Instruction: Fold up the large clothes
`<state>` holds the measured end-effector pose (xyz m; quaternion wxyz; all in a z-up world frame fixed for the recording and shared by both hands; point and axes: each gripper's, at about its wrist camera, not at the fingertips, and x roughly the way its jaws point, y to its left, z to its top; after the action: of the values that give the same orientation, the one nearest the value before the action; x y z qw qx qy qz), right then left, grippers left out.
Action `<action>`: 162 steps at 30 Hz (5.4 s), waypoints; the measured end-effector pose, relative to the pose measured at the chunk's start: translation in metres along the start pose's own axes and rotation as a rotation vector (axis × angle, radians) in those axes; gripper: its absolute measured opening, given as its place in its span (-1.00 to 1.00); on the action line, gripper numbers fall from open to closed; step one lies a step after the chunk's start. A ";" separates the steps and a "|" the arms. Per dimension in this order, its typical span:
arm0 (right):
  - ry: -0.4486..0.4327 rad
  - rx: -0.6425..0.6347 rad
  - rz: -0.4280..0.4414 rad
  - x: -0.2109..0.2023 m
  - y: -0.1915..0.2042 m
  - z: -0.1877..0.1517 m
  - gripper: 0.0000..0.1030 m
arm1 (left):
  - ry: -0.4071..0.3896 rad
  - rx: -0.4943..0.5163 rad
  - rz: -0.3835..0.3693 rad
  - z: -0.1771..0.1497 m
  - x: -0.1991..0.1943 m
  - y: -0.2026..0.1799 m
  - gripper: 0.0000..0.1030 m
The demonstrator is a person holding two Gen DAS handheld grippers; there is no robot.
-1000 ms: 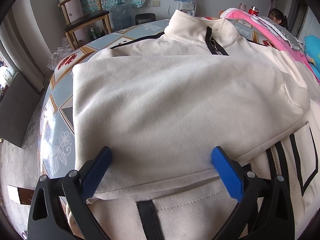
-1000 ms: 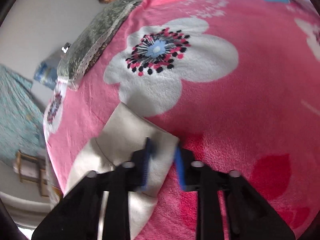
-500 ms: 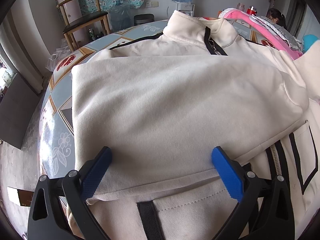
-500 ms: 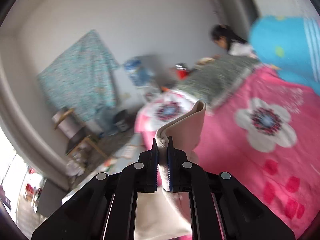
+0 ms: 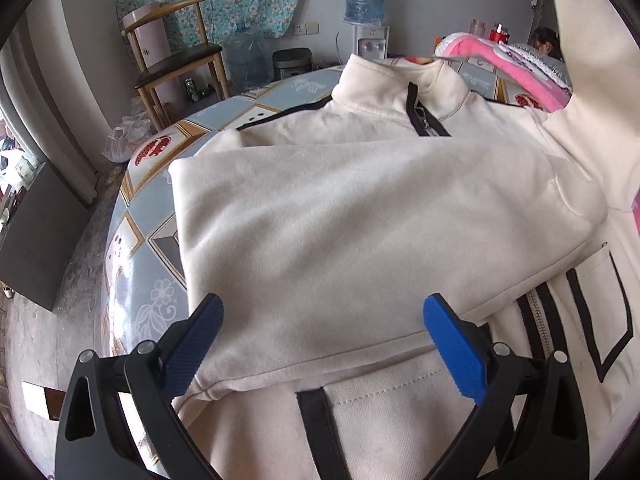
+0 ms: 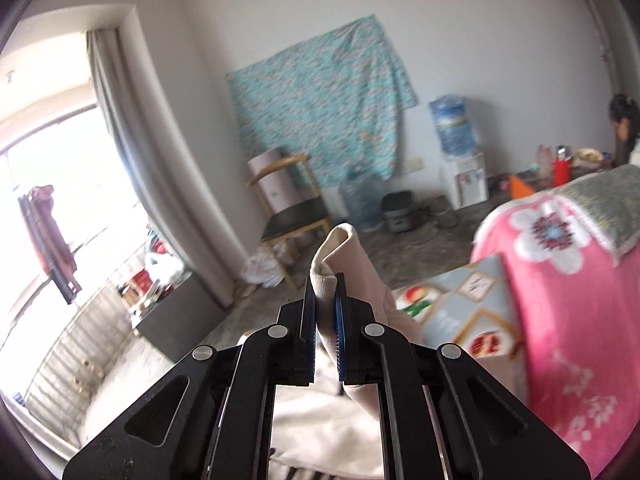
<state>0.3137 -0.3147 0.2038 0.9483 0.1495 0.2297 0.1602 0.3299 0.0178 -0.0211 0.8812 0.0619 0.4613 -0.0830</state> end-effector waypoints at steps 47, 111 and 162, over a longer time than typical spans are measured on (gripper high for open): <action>0.420 0.091 -0.385 0.007 -0.099 -0.295 -0.83 | 0.047 -0.160 -0.215 0.061 0.002 0.003 -0.86; 0.455 -0.073 -0.590 0.138 -0.167 -0.182 -0.74 | 0.047 -0.155 -0.153 0.015 0.017 0.045 -0.46; 0.428 0.175 -0.561 -0.125 -0.065 -0.370 -0.90 | 0.025 -0.228 -0.012 -0.233 -0.135 0.017 -0.46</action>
<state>0.0449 -0.3419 -0.0850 0.8693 0.1246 0.4680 -0.0987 0.0704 0.0899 -0.0415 0.8762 -0.0404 0.4790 -0.0343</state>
